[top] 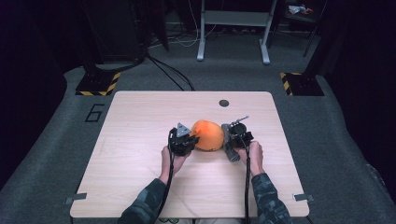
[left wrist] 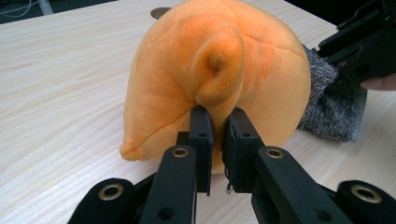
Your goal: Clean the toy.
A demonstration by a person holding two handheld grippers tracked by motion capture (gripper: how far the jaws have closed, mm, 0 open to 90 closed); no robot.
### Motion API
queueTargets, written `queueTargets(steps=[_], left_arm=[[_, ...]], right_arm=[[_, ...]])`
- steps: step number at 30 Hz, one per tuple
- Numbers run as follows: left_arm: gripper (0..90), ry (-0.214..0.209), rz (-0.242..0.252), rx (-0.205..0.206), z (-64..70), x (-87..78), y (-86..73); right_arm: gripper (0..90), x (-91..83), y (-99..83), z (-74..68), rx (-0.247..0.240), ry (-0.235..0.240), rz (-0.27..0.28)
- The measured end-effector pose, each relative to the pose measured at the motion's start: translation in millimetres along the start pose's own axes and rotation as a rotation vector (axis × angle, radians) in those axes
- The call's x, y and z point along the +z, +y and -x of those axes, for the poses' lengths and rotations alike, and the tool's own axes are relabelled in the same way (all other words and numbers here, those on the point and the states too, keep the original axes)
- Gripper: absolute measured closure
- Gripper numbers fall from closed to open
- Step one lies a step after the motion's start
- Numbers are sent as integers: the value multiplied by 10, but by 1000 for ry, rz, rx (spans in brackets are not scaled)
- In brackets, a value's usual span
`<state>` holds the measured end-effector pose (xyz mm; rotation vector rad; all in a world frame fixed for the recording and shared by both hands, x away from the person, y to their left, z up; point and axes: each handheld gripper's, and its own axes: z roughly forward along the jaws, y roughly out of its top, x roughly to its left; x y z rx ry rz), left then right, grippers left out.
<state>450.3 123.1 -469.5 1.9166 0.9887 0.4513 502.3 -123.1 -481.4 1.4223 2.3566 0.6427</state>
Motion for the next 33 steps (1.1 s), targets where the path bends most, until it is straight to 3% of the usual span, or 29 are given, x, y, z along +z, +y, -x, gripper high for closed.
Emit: queueTargets(steps=[3, 5, 7, 8, 10, 11, 13, 14, 15, 17, 18, 21, 27, 33], left_arm=[[822, 2, 4, -1, -7, -4, -3], [820, 1, 4, 0, -8, -7, -5], [820, -1, 4, 0, -6, -7, -7], [819, -1, 5, 0, 0, -4, -7], [818, 1, 6, 4, 5, -1, -6], [818, 1, 6, 4, 5, -1, -6], [818, 2, 10, 8, 9, 3, -6], [818, 1, 9, 10, 10, 3, -5], [818, 3, 8, 12, 11, 2, -5], [817, 5, 7, 13, 13, 2, -5], [817, 6, 1, 16, 9, 2, -6], [816, 7, 1, 13, 0, 2, -16], [816, 9, 8, 15, -4, 5, -26], [815, 11, 3, 19, 4, 11, -22]], right_arm=[[733, -98, 12, 31, 4, -12, 34], [732, -335, 66, 46, 1, -17, 105], [732, -421, 93, 36, 2, -5, 130], [732, -578, 159, -14, -15, 1, 179], [732, -711, 238, -96, -46, 24, 220], [732, -711, 238, -96, -46, 24, 220], [731, -832, 357, -267, -94, 50, 262], [731, -832, 357, -267, -94, 50, 262], [730, -836, 426, -386, -133, 58, 273], [730, -817, 453, -445, -143, 66, 263], [729, -743, 491, -529, -177, 62, 245], [729, -669, 493, -563, -190, 34, 225], [729, -611, 406, -433, -157, 28, 199], [729, -450, 234, -236, -90, 7, 137]])
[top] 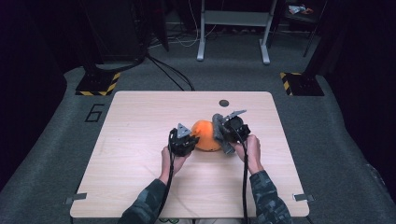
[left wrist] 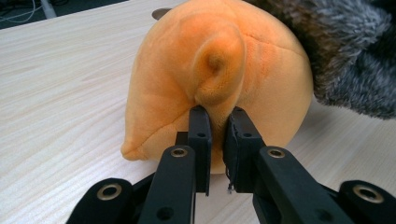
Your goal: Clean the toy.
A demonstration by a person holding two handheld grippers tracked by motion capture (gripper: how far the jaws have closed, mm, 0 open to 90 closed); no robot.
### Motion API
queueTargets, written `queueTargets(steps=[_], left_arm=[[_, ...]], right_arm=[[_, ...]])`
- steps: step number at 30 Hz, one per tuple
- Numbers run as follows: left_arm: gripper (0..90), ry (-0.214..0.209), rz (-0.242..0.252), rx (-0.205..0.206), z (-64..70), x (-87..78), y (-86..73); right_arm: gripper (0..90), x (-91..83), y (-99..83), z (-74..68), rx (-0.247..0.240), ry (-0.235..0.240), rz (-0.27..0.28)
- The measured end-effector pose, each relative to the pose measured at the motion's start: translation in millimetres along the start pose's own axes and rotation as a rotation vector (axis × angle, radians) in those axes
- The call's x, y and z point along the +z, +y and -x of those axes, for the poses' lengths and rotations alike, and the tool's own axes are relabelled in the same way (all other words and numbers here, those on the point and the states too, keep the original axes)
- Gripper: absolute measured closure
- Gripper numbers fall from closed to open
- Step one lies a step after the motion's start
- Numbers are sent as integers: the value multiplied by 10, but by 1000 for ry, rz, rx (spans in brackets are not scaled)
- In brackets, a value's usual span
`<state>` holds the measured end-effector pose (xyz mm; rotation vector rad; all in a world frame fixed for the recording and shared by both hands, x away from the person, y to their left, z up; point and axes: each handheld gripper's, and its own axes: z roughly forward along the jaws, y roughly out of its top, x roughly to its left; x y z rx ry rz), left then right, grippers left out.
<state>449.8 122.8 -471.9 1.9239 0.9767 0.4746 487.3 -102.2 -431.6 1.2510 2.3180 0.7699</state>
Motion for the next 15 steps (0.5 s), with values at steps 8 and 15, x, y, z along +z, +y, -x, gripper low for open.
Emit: queueTargets(steps=[8, 15], left_arm=[[815, 5, 2, -1, -4, 2, -3], [812, 2, 1, -7, -16, -5, -9]], right_arm=[[729, 257, -206, 119, 51, -17, -101], [730, 437, -343, 207, 72, -11, -144]])
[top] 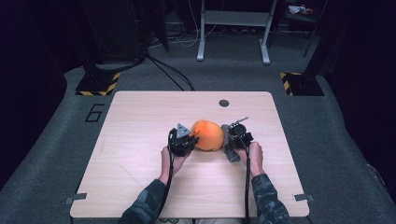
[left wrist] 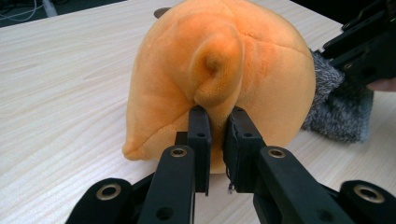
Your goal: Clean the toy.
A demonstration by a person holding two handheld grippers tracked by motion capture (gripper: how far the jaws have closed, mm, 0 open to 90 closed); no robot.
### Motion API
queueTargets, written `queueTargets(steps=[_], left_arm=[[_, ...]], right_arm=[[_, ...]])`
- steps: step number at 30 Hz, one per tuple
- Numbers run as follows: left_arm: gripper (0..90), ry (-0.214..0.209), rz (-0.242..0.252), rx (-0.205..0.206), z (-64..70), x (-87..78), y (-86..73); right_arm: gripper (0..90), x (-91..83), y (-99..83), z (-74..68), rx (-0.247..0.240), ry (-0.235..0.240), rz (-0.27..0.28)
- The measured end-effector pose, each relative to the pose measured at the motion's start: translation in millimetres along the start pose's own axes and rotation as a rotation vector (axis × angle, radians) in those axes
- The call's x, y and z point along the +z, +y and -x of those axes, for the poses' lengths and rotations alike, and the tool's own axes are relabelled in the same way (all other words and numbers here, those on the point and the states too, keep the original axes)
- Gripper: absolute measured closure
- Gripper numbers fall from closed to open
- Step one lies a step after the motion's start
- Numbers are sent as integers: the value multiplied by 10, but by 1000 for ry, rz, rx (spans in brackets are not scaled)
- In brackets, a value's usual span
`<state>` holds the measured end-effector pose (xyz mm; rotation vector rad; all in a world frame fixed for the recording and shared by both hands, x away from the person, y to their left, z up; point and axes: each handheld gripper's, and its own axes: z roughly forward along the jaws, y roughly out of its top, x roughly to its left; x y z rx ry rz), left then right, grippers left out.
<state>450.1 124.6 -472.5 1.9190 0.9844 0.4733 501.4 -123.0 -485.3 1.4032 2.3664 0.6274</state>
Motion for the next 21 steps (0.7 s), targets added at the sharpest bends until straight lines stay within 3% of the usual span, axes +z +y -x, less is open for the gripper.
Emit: queueTargets(steps=[5, 6, 7, 8, 9, 11, 12, 14, 15, 19, 21], left_arm=[[810, 1, 4, -4, -6, -3, -5], [810, 0, 3, -4, -9, -4, -6], [810, 0, 4, -6, -11, -5, -7], [809, 0, 5, -6, -12, -5, -7], [809, 0, 5, -6, -12, -5, -7], [808, 0, 6, -5, -9, -5, -6], [804, -2, 9, -6, -9, -5, -6], [802, -3, 11, -9, -10, -6, -6], [794, -5, 12, -8, -13, -7, -6], [748, -5, 18, -6, -40, -8, -15], [634, -4, 13, -4, -68, -17, -15]], right_arm=[[731, -192, 27, 29, 3, -14, 43], [731, -349, 67, 31, 1, -23, 92], [731, -349, 67, 31, 1, -23, 92], [730, -521, 119, -1, -6, -18, 150], [730, -521, 119, -1, -6, -18, 150], [730, -675, 169, -78, -18, -4, 205], [731, -756, 218, -173, -43, 18, 224], [730, -754, 240, -214, -63, 29, 221], [731, -667, 273, -300, -92, 23, 177], [732, -476, 295, -363, -130, -31, 147], [732, -449, 313, -346, -115, -33, 154]])
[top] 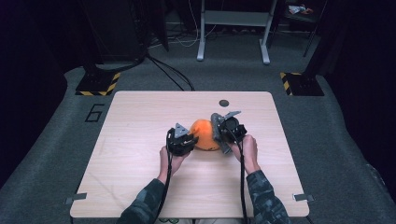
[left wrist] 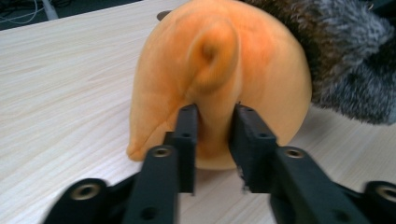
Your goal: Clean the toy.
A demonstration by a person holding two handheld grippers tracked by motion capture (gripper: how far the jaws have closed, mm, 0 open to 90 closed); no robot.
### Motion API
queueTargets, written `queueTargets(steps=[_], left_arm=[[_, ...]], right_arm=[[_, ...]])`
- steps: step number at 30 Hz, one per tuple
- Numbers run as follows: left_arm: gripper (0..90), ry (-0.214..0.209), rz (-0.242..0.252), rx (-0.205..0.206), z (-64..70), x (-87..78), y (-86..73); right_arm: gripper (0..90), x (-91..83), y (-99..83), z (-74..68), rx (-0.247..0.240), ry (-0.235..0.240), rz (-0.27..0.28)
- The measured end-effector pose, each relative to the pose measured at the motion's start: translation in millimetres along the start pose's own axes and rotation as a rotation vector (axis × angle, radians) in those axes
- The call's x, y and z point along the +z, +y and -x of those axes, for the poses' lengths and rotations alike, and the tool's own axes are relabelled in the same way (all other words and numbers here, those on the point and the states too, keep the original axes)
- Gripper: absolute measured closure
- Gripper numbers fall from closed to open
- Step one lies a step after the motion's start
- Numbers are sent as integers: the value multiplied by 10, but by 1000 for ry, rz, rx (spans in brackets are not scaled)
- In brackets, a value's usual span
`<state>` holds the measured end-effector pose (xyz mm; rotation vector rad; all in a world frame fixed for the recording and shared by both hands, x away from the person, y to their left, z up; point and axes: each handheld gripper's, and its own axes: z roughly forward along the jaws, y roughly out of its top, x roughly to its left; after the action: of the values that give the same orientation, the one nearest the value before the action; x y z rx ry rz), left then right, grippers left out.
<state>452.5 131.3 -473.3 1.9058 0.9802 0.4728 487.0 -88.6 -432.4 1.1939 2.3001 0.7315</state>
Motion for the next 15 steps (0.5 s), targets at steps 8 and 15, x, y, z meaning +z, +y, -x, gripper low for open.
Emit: queueTargets(steps=[8, 15], left_arm=[[402, 20, -19, 17, -175, 63, 23], [544, -113, -34, 71, -163, 233, 42]], right_arm=[[732, 51, 4, 103, 3, 5, -2], [732, 86, -1, 141, -6, -18, -13]])
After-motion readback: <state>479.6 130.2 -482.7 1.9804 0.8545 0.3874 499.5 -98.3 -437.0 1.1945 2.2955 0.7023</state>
